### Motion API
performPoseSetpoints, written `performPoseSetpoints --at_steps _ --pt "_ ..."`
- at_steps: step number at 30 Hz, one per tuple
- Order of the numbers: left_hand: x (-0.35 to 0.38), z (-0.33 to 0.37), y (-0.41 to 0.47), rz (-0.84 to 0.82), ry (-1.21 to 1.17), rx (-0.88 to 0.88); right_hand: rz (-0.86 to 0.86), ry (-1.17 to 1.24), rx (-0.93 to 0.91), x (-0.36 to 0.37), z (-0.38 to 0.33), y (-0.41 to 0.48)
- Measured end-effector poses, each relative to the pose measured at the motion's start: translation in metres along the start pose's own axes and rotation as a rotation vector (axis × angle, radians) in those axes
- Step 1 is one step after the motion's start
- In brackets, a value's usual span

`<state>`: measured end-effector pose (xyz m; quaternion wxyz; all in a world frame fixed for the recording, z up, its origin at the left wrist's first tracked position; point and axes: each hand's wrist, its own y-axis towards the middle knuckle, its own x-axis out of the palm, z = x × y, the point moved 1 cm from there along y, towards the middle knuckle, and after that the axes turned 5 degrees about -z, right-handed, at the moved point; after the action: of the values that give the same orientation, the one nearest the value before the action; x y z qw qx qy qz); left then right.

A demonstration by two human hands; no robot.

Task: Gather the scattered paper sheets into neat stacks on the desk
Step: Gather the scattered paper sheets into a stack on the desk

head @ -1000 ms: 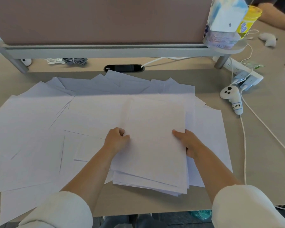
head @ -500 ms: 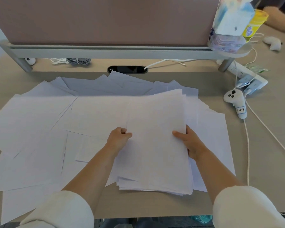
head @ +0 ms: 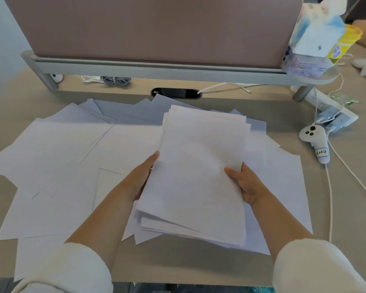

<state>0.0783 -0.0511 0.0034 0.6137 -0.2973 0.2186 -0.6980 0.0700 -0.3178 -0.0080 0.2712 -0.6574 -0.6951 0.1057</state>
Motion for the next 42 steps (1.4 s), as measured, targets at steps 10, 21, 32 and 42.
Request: performPoseSetpoints --at_steps 10,21,32,42 --pt "-0.081 0.01 -0.012 0.107 -0.033 0.338 -0.224 0.365 0.029 0.078 -0.029 0.023" --pt "-0.157 -0.006 -0.01 0.305 -0.392 0.231 -0.075 -1.543 0.041 0.135 0.053 0.046" --pt "-0.169 -0.003 0.009 0.325 -0.465 0.196 0.087 -1.616 0.071 0.145 0.05 0.039" --pt "-0.168 0.003 0.016 0.257 -0.44 0.168 0.381 -1.158 0.131 0.146 0.049 0.035"
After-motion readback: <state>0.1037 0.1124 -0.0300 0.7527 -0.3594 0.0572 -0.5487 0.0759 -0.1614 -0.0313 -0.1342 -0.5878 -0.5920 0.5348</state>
